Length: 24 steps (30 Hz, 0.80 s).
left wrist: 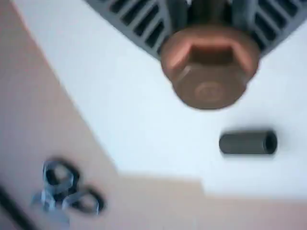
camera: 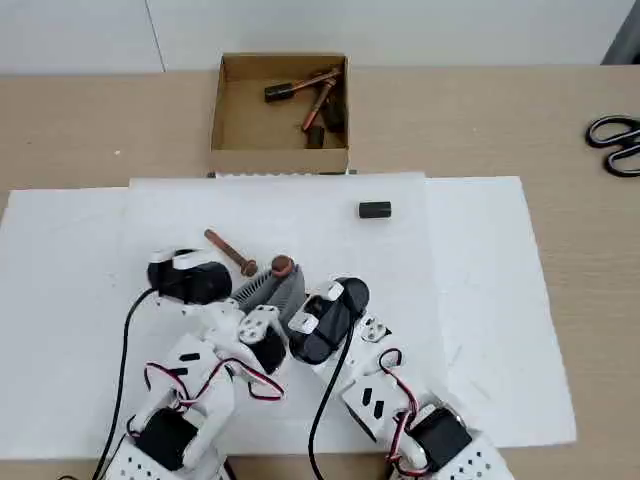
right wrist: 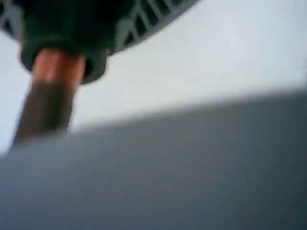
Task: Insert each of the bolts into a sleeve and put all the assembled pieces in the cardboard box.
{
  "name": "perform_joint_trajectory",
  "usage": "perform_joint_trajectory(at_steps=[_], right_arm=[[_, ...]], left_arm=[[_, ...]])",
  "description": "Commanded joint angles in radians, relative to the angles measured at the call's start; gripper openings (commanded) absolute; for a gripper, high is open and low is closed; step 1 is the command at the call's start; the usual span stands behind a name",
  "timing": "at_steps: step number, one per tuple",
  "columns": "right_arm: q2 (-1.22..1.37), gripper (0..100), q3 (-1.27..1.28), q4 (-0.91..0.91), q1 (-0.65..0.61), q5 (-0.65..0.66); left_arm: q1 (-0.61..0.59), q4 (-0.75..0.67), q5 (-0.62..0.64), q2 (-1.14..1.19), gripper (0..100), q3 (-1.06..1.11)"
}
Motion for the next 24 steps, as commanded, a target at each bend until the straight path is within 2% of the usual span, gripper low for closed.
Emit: perform_joint_trajectory(at_steps=[1, 8, 17, 19, 24], right_arm=[[-0.008, 0.3, -0.026, -0.073, 0.001, 0.018], [-0.008, 0.3, -0.026, -0.133, 0.001, 0.078], [-0.008, 0.3, -0.017, -0.139, 0.001, 0.078], [-0.008, 0.3, -0.015, -0.139, 0.001, 0.078], [-0.008, 0.3, -0.002, -0.139, 0.001, 0.080]], left_arm=[[0.034, 0.121, 0.000, -0.008, 0, -0.027], [0.058, 0.275, -0.005, -0.008, 0, -0.053], [0.064, 0.293, -0.006, -0.008, 1, -0.058], [0.058, 0.293, -0.014, -0.008, 4, -0.068], [0.003, 0.296, -0.094, -0.008, 21, -0.073]])
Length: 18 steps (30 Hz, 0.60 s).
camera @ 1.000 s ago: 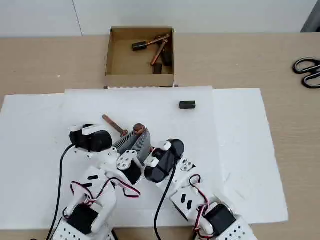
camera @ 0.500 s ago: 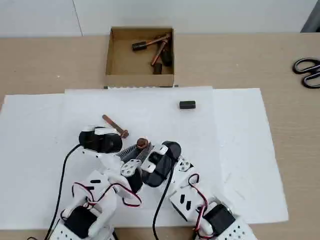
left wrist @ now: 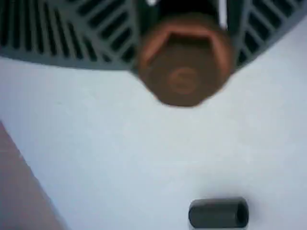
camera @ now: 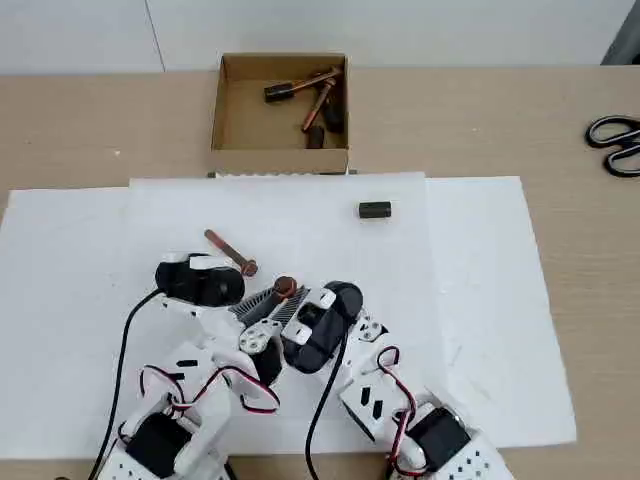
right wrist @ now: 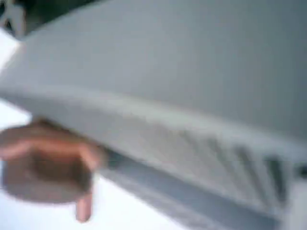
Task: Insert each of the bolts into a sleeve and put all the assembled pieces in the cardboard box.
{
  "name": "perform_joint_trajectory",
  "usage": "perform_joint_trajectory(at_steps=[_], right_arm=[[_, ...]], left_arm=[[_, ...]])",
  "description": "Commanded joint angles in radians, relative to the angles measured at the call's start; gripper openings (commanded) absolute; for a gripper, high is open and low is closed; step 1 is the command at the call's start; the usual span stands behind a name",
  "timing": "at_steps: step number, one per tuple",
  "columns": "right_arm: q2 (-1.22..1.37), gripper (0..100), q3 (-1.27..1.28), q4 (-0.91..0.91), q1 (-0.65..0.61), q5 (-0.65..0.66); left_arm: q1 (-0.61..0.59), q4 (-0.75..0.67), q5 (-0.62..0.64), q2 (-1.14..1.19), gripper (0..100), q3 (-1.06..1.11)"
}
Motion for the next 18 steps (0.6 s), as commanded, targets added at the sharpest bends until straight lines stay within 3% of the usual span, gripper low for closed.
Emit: perform_joint_trajectory(at_steps=[1, 11, 18], right_arm=[[-0.012, 0.3, 0.005, -0.065, 0.002, 0.008], [-0.012, 0.3, 0.020, -0.065, 0.002, 0.008], [-0.012, 0.3, 0.020, -0.065, 0.008, 0.008]], left_arm=[[-0.025, 0.043, -0.041, 0.003, 22, -0.010], [-0.080, 0.046, -0.091, 0.006, 21, -0.228], [-0.210, 0.043, -0.149, 0.003, 0, -0.314]])
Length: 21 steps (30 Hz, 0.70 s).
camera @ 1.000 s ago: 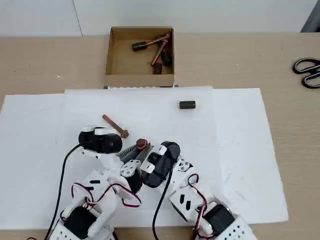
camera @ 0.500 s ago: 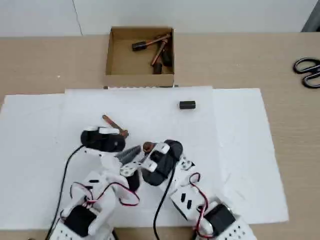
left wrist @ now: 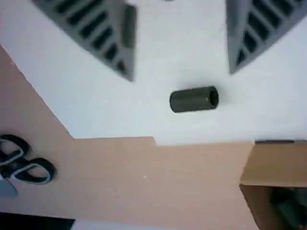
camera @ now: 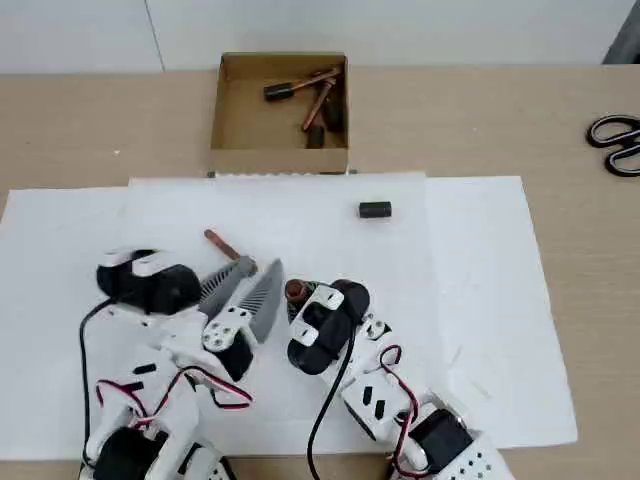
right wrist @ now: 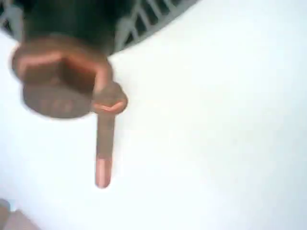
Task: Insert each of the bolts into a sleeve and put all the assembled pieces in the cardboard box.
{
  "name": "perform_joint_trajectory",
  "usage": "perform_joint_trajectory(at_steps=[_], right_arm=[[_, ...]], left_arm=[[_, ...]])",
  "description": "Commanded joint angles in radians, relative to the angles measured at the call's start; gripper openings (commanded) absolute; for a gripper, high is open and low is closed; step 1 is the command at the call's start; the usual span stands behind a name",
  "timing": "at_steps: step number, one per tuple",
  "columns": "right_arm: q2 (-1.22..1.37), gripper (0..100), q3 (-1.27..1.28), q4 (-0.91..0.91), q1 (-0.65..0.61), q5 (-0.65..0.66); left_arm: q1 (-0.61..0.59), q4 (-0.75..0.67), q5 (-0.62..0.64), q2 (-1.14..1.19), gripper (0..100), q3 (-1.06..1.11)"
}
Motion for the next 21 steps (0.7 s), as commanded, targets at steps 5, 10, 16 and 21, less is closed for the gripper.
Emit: perform_joint_trajectory(at_steps=[5, 10, 16, 21], right_arm=[[-0.010, 0.3, 0.012, 0.015, 0.087, 0.002], [-0.010, 0.3, -0.025, 0.062, 0.239, -0.126], [-0.007, 0.3, -0.153, 0.088, 0.367, -0.206], [0.038, 0.3, -0.282, 0.088, 0.430, -0.187]], left_arm=[[-0.192, 0.003, -0.166, -0.008, 0, 0.039], [-0.276, 0.003, -0.229, -0.008, 0, 0.219], [-0.305, 0.003, -0.232, -0.008, 1, 0.328], [-0.342, -0.003, -0.232, -0.008, 1, 0.352]])
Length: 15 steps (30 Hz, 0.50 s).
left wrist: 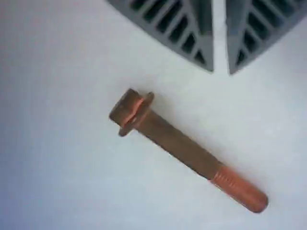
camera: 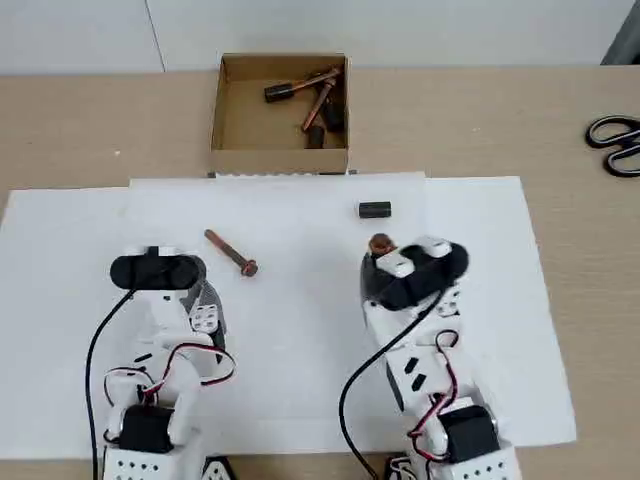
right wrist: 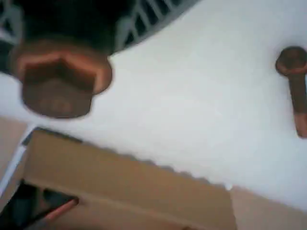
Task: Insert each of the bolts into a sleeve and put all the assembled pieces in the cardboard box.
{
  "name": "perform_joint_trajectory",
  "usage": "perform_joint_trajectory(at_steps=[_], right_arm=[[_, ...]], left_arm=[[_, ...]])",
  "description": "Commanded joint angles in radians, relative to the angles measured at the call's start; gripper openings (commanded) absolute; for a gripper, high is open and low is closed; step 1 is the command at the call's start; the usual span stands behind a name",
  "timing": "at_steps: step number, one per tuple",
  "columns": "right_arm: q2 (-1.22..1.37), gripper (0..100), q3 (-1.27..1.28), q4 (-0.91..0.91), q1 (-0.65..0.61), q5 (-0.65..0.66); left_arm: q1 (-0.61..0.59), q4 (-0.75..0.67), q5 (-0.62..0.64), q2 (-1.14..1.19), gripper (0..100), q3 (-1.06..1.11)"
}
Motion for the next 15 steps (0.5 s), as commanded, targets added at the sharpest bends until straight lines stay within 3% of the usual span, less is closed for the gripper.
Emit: perform_joint_trajectory(at_steps=[1, 11, 15], right_arm=[[0.068, 0.3, -0.157, -0.002, 0.044, 0.015], [0.812, 0.3, -0.707, -0.051, 0.128, 0.029], [1.116, 0.3, -0.913, -0.162, 0.128, 0.081]], left_arm=[[-0.014, -0.002, -0.005, -0.008, 1, -0.002], [-0.014, -0.002, -0.002, -0.008, 1, -0.002], [-0.014, -0.002, 0.000, -0.008, 1, -0.002]])
